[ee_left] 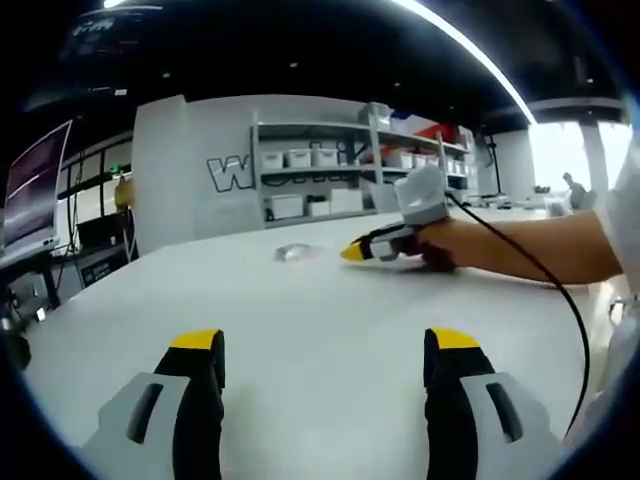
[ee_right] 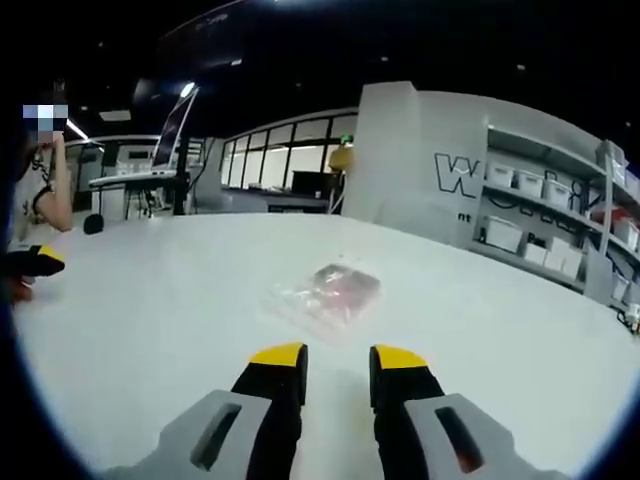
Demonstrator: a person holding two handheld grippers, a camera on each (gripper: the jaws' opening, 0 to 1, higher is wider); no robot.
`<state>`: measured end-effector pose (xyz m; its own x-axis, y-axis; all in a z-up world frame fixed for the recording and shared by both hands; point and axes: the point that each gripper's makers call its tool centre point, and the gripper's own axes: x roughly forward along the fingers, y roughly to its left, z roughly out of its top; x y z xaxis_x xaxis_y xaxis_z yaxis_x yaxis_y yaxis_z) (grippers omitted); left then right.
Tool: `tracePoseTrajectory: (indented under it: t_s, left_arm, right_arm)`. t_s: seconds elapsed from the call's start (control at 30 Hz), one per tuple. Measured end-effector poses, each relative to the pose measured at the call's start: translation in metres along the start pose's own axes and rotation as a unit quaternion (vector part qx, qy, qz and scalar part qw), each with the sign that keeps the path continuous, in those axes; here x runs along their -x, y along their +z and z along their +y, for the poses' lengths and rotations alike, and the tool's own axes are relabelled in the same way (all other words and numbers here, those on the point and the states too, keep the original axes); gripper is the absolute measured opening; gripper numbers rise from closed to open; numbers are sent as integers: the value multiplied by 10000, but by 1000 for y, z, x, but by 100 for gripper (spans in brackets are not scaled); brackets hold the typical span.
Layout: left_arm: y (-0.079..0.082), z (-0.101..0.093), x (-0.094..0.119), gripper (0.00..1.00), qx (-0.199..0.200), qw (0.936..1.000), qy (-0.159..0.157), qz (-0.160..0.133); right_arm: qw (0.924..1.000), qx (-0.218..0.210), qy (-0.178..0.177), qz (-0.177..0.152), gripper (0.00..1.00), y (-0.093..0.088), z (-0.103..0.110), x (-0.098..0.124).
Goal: Open the resealable bag by pulling the two sides of the seal apart until the entire bag opening is separated and visibly accessible.
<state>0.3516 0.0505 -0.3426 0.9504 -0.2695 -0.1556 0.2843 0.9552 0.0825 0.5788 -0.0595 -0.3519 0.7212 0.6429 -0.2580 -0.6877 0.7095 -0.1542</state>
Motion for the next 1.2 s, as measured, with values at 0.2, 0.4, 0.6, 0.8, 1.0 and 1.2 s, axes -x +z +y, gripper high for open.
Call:
tracePoseTrajectory:
  t_s: [0.2,0.4,0.6,0.8,1.0,1.2]
  left_arm:
    - [0,0,0,81,2,10000,-1,9]
    - [-1,-1,-1,81,-18,10000,-13,30]
    - [-1,-1,-1,81,2,10000,-23,35]
    - [-1,-1,-1,81,31,10000,-33,30]
    - [-1,-2,-1,81,22,10000,-48,30]
    - [-2,-2,0,81,33,10000,-47,36]
  right_arm:
    - [10000,57,32,23,22,4,-3,-9]
    - [9999,127,47,98,22,2,-5,-20]
    - [9994,282,89,164,20,2,-9,-30]
    - [9989,391,101,235,20,1,-11,-42]
    - [9987,437,88,235,19,3,-12,-50]
    - [9987,471,94,142,17,7,-8,-51]
